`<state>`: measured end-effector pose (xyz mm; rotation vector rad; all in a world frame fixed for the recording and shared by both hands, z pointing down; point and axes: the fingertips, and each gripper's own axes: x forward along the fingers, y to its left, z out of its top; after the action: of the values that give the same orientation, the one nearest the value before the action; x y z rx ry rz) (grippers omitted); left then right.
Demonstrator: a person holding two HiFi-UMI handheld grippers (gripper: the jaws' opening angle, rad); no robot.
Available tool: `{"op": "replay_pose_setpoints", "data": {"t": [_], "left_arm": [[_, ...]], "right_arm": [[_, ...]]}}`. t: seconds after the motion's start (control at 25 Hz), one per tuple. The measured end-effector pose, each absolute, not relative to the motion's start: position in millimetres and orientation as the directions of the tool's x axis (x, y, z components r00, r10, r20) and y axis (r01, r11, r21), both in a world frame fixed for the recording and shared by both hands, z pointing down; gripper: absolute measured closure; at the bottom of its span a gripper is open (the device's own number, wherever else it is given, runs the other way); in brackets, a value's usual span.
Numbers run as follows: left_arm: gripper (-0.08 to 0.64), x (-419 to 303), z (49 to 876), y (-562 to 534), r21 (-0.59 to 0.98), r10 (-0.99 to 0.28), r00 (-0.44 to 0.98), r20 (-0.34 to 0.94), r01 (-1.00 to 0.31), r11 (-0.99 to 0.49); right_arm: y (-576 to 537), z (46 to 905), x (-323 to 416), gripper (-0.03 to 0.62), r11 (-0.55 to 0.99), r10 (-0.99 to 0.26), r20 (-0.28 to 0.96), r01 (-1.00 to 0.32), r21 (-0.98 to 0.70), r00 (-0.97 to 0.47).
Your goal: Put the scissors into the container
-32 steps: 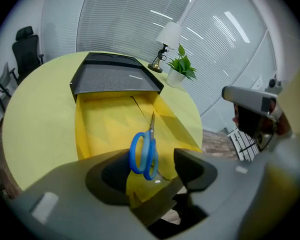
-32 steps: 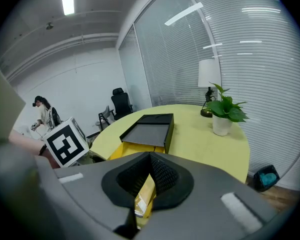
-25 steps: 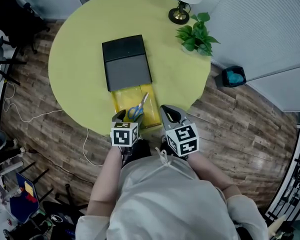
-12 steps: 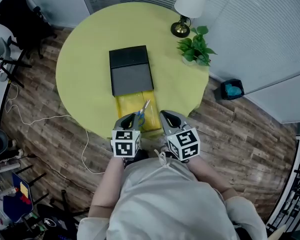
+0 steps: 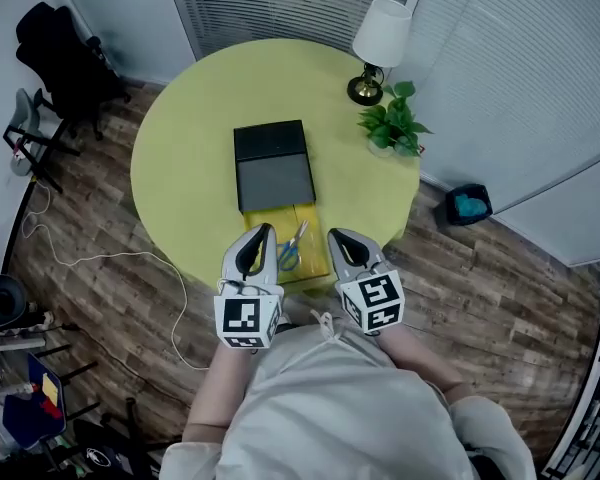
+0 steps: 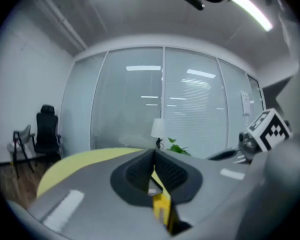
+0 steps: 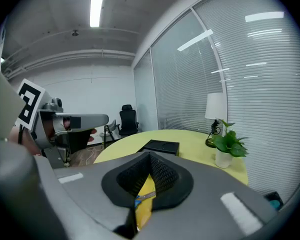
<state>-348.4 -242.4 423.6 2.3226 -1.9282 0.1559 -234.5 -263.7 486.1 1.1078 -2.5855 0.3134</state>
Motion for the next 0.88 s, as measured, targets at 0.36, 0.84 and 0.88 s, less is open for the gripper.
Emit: {"op": "replay_pose_setpoints", "data": {"t": [0.36, 0.84, 0.88], "left_arm": [[0.554, -350.7, 395.6, -234.5, -0.037, -0.984, 0.163, 0.074, -0.985, -0.166], [0.554, -348.6, 409.4, -239.0, -0.001, -0.978, 0.166, 0.124, -0.986, -0.167], [0.554, -348.5, 411.9, -239.6, 0.008, -0.978, 0.166, 0.128, -0.986, -0.166]], "right_arm": [[-265.2, 460.6, -243.1, 0.594, 0.7, -0.663, 0.305, -0.711, -0.073, -0.684], [-270.6, 462.2, -243.3, 0.594, 0.697, -0.666, 0.309, -0.714, -0.066, -0.679], [-271.0, 463.7, -243.0, 0.592, 0.696, -0.666, 0.312, -0.715, -0.067, -0.678]]}}
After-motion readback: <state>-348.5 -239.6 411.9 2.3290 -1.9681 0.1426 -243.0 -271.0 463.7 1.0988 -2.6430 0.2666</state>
